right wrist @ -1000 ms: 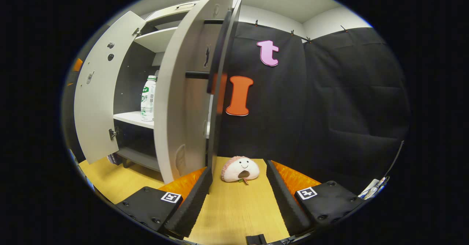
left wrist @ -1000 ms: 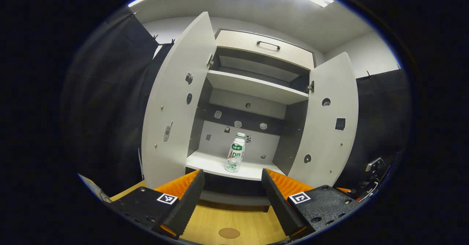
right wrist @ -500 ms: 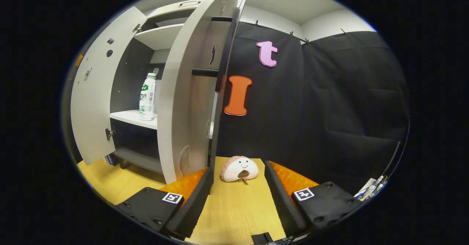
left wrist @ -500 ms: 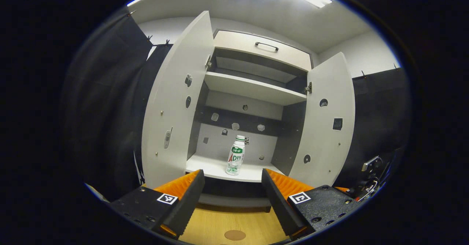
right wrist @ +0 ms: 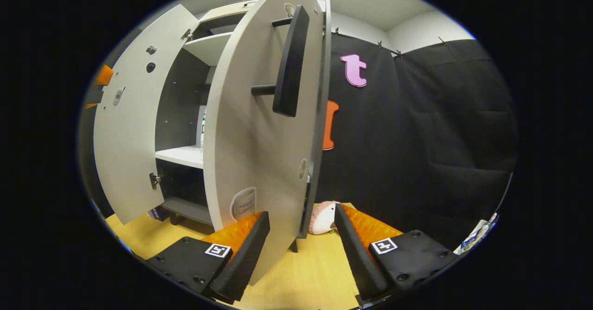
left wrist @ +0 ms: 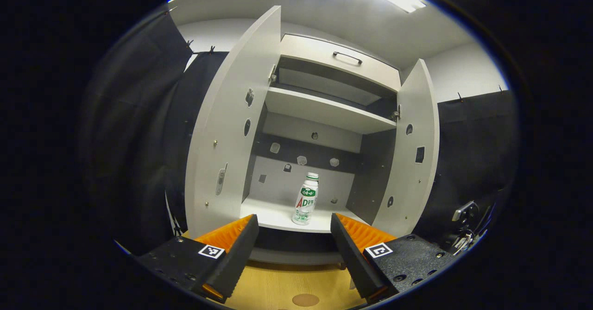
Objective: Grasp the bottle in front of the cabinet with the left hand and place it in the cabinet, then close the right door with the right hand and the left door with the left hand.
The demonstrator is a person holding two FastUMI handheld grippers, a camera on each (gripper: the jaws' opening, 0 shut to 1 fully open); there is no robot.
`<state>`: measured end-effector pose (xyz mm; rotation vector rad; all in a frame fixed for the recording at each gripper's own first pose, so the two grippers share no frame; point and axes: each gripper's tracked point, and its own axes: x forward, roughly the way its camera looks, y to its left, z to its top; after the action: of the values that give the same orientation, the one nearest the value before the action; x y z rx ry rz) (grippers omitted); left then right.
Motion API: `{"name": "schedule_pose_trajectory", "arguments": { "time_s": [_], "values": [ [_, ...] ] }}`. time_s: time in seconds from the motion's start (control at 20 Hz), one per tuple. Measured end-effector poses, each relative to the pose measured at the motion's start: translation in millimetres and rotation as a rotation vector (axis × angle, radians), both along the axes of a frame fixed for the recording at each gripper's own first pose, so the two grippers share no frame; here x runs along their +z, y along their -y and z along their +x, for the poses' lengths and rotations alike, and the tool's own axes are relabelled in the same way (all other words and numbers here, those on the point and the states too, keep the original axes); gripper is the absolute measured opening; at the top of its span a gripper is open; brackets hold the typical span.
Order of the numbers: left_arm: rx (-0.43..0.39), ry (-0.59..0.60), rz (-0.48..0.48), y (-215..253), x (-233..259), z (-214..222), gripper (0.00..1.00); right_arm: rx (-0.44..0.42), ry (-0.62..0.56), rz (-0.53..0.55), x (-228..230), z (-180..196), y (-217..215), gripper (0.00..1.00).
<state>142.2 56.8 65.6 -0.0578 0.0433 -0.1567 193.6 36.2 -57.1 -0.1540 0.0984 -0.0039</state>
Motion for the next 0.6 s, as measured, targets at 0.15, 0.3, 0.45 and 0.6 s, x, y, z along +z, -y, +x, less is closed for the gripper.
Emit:
{"name": "schedule_pose_trajectory", "arguments": {
  "time_s": [0.15,0.3,0.45,0.6],
  "values": [
    [0.003,-0.004,-0.004,-13,-2,4,0.95,0.017,0.013,-0.021,0,13,-25,0.94],
    [0.017,-0.010,-0.010,-28,-6,8,0.95,0.071,0.008,-0.036,-4,32,-63,0.94],
    [0.034,-0.012,-0.014,-40,-7,7,0.95,0.087,0.014,-0.075,-5,53,-86,0.94],
    [0.050,-0.013,-0.008,-52,-8,6,0.95,0.109,-0.004,-0.072,-9,60,-107,0.94]
  ]
}}
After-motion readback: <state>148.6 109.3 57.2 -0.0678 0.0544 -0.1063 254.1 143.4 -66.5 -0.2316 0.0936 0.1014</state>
